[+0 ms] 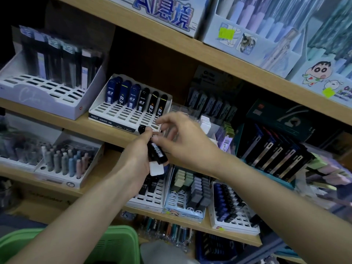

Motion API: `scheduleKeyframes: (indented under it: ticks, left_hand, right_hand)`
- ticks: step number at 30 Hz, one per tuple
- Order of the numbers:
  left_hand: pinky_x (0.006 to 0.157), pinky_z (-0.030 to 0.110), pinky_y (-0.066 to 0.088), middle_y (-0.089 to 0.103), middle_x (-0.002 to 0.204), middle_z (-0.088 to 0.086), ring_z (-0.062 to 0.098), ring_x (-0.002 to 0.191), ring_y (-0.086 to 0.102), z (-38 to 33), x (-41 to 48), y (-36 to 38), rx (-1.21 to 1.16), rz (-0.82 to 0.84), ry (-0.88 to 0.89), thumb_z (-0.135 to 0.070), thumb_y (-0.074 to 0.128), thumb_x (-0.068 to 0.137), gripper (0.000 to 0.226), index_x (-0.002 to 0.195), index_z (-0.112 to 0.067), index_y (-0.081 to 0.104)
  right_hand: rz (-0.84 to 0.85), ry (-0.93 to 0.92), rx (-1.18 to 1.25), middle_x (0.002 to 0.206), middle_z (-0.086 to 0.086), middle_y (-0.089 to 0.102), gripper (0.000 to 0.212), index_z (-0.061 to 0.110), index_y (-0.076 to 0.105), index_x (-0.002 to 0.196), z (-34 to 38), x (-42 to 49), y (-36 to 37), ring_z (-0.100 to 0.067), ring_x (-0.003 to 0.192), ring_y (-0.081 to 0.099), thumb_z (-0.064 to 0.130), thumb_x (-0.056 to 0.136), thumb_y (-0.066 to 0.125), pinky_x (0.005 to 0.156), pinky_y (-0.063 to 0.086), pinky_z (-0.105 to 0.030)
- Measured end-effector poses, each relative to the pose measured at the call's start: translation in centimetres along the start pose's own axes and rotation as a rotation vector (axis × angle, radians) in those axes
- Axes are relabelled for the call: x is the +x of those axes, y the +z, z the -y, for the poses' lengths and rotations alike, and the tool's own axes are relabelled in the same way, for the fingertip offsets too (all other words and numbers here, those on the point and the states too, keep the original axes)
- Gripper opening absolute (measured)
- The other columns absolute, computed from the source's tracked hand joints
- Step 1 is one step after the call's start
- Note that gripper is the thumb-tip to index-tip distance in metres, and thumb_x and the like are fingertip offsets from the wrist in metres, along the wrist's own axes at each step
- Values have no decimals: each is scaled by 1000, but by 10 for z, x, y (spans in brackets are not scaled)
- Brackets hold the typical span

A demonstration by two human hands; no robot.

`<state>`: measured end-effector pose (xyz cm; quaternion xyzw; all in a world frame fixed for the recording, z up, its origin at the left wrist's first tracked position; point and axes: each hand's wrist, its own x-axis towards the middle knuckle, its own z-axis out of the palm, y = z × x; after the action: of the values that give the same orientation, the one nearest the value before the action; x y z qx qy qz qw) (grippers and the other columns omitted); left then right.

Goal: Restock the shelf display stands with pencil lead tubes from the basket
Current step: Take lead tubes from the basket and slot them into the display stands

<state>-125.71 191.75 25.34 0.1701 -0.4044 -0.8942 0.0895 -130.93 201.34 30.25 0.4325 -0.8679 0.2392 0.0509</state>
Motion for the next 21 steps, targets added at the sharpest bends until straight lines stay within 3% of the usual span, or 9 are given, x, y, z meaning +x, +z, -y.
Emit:
scheduleKeyframes:
  ticks: [3, 4, 7, 11, 13, 15, 17, 19, 21]
  left_hand:
    - [40, 22, 48, 63, 70, 5, 13, 43, 56, -2, -4, -4, 114, 18, 13, -37, 41, 99, 32, 95, -13, 61]
    - [42, 23, 48, 61, 71, 5, 14, 45, 53, -1, -6, -5, 186, 35, 28, -36, 42, 99, 31, 97, -12, 61]
    - [43, 27, 45, 60, 77, 7, 16, 50, 50, 0, -5, -10, 296, 75, 45, -34, 43, 99, 29, 102, -10, 60]
    - [44, 27, 45, 62, 73, 5, 16, 48, 50, -8, -4, -19, 239, 122, 48, -40, 41, 98, 35, 107, -14, 62]
    - [44, 27, 45, 59, 68, 4, 18, 49, 49, -13, -4, -25, 184, 84, 57, -41, 37, 99, 38, 105, -12, 60]
    - [43, 26, 45, 55, 68, 5, 18, 49, 48, -18, -4, -33, 140, 21, 51, -37, 36, 100, 35, 99, -11, 59]
    - [39, 22, 46, 53, 65, 4, 16, 45, 49, -21, -3, -39, 125, -31, 45, -26, 39, 100, 27, 88, -11, 58]
    - [35, 19, 45, 52, 66, 4, 13, 37, 51, -24, -1, -43, 109, -60, 43, -15, 40, 100, 23, 84, -12, 57]
    - [34, 19, 45, 52, 69, 6, 10, 33, 51, -27, -1, -45, 110, -69, 67, -8, 38, 100, 22, 87, -11, 56]
  right_hand:
    - [201, 32, 19, 117, 3, 49, 61, 18, 44, 138, 2, 1, -1, -8, 76, 63, 28, 83, 71, 70, 45, -8]
    - [233, 28, 29, 122, 2, 50, 64, 19, 43, 139, 3, 3, -3, -10, 77, 64, 27, 82, 73, 74, 48, -14]
    - [263, -1, 72, 116, 0, 63, 48, 19, 59, 121, 7, 5, -4, -15, 83, 67, 20, 77, 77, 81, 53, -34]
    - [188, 81, 273, 89, -2, 70, 25, 23, 60, 95, 10, 3, -2, -11, 70, 68, 11, 79, 75, 73, 56, -26]
    - [127, 137, 368, 91, -1, 66, 18, 22, 60, 94, 10, 7, -4, -12, 70, 67, 10, 84, 69, 74, 57, -29]
    - [28, 184, 464, 94, -6, 64, 12, 18, 60, 98, 9, 17, -8, -6, 65, 65, 9, 90, 61, 67, 56, -23]
    - [-135, 169, 354, 96, -12, 65, 11, 16, 60, 103, 5, 31, -8, -13, 69, 66, 12, 92, 59, 68, 56, -27]
    - [-250, 114, 152, 87, -7, 63, 17, 14, 60, 110, 3, 48, -8, -21, 75, 65, 16, 94, 58, 72, 54, -31]
    - [-281, 73, 51, 80, 5, 55, 22, 10, 60, 116, 2, 64, -8, -13, 67, 59, 15, 95, 55, 64, 48, -16]
